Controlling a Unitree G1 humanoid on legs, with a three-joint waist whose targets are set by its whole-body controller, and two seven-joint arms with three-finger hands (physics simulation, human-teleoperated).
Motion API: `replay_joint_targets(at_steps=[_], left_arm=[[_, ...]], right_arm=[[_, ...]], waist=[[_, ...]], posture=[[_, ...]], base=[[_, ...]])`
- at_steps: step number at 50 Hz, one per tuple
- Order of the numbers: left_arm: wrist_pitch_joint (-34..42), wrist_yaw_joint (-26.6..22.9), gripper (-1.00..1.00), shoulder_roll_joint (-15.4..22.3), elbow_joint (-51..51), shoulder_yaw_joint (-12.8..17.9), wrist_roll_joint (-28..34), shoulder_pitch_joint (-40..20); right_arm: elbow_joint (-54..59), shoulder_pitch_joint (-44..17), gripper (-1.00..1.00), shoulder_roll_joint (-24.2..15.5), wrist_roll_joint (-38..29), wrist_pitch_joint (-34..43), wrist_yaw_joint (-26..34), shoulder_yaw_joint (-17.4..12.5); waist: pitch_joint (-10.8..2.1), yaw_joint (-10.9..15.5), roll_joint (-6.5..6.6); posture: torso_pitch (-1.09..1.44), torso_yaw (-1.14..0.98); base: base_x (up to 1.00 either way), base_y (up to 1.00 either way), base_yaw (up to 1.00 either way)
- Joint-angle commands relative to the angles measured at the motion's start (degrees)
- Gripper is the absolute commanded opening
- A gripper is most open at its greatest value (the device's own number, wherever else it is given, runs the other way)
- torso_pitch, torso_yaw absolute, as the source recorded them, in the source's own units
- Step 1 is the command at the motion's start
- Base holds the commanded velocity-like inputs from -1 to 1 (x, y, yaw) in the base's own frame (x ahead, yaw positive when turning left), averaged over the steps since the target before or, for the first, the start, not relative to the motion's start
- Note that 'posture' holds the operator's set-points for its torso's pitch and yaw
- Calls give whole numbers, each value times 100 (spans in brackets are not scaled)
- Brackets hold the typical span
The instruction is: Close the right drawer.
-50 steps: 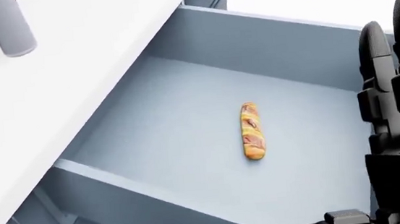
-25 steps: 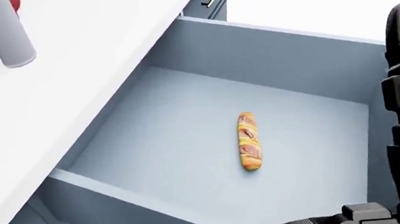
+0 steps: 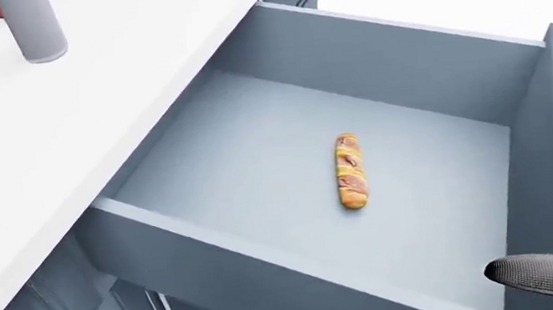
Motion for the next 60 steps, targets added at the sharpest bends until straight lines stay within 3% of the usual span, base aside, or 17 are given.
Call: replay_joint_targets(at_steps=[1,11,33,41,50,56,60], left_arm=[[-117,8,100,6,-183,-15,-2,-44],[-133,-12,100,-11,-183,-26,19,-26],[-138,-38,100,-47,-184,-33,55,-29],[-142,-49,100,-66,-184,-49,77,-24],[-146,-69,100,-90,-184,-71,102,-16],[-170,-95,100,-121,-184,-84,134,2],[-165,-102,100,-125,-184,-75,131,-3]], right_arm=[[-152,-94,100,-94,142,-118,-18,-194],[322,-50,100,-327,694,-402,-17,-1197],[1504,169,100,-712,1418,-1096,89,-2738],[3195,278,100,-695,1265,-2253,181,-2777],[5517,345,100,-1035,1367,-3709,119,-2595],[6768,313,100,-1307,1458,-4460,46,-2369],[8022,132,100,-1547,1487,-5188,15,-2062]], waist=[[-52,2,-4],[-45,25,-52],[-49,26,-80],[-26,8,-93],[15,2,-83],[40,-2,-91],[58,-18,-103]], posture=[[0,0],[0,0],[0,0],[0,0],[0,0],[0,0],[0,0]], base=[[0,0,0],[0,0,0],[0,0,0],[0,0,0],[0,0,0],[0,0,0],[0,0,0]])
